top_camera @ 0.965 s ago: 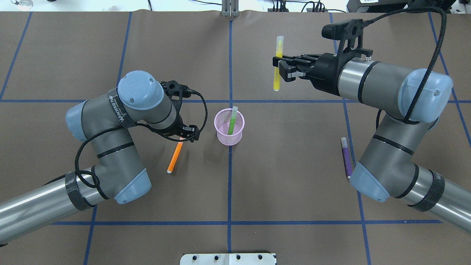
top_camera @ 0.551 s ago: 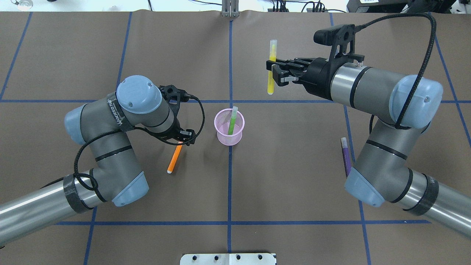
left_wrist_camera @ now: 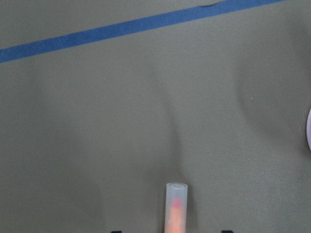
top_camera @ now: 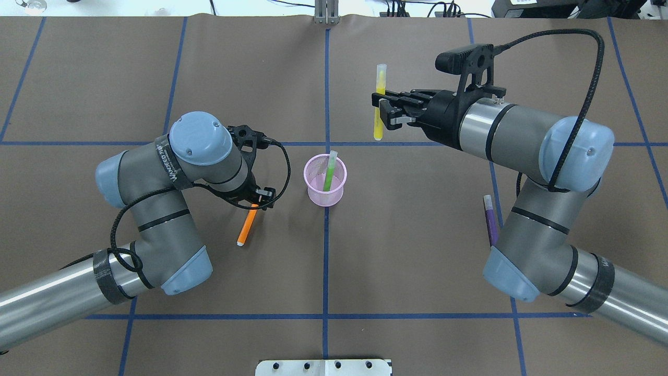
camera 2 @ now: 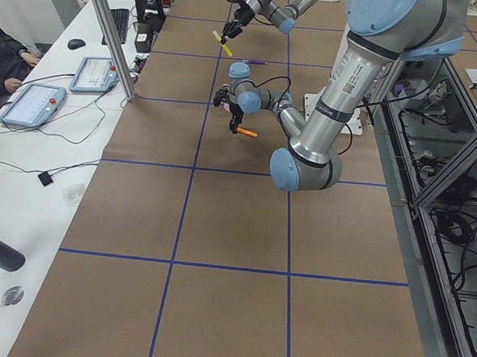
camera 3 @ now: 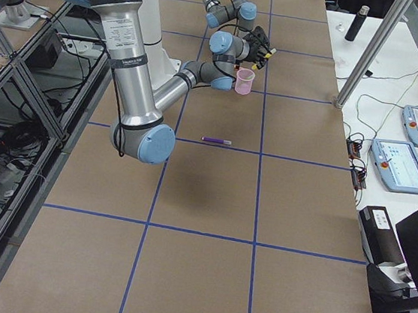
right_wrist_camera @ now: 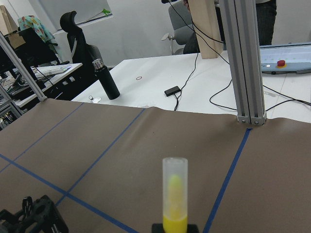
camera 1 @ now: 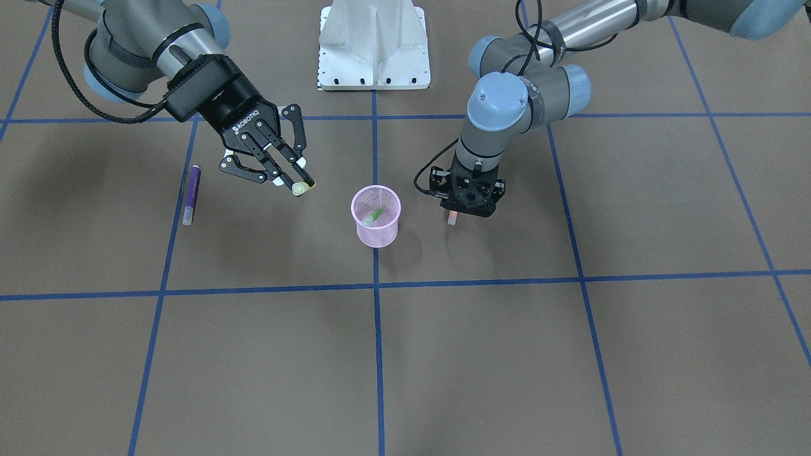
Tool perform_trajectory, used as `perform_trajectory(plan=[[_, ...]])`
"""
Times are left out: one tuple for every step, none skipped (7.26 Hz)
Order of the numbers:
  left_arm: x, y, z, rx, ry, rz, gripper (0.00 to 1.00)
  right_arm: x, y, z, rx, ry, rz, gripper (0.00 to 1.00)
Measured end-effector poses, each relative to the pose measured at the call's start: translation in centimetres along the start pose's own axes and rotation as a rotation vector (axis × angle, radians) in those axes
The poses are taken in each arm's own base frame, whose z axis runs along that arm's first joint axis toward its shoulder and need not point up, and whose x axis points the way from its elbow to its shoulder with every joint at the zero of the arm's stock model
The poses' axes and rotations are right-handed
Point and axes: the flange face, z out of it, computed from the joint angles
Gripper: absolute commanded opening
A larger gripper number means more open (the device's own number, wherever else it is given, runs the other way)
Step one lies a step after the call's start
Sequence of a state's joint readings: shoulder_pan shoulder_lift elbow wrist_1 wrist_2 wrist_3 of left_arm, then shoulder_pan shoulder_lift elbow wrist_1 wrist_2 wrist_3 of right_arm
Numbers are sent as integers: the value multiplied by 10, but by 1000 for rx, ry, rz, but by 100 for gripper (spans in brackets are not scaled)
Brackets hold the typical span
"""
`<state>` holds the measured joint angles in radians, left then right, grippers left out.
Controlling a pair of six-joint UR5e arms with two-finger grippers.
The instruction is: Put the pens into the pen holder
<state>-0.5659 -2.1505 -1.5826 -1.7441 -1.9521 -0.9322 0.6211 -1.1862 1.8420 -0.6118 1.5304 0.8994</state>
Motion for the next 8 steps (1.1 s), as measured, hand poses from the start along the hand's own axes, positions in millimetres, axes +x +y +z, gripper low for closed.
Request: perform_trajectory(plan=[[0, 0, 1, -2, -1, 0, 63, -2, 3, 1, 2, 1, 0, 0], [1, 1, 2, -3, -2, 0, 60, -4, 5, 2, 1, 1, 0, 0], [1, 1, 4, -5, -4, 0, 60, -5, 7, 2, 0, 1, 0, 0], [1, 0, 6, -7, -6, -1, 56, -6, 7, 3, 0, 0, 0, 0], [1, 0, 7, -8, -8, -2, 46, -7, 7, 4, -1, -1, 0, 0], [2, 1, 8, -10, -8, -4, 43, -9, 6, 4, -1, -2, 0, 0], [4, 2, 9, -13, -9, -5, 41, -10, 6, 5, -1, -3, 1, 0], [6, 4, 10, -15, -9, -5, 35, -10, 6, 5, -1, -3, 1, 0]])
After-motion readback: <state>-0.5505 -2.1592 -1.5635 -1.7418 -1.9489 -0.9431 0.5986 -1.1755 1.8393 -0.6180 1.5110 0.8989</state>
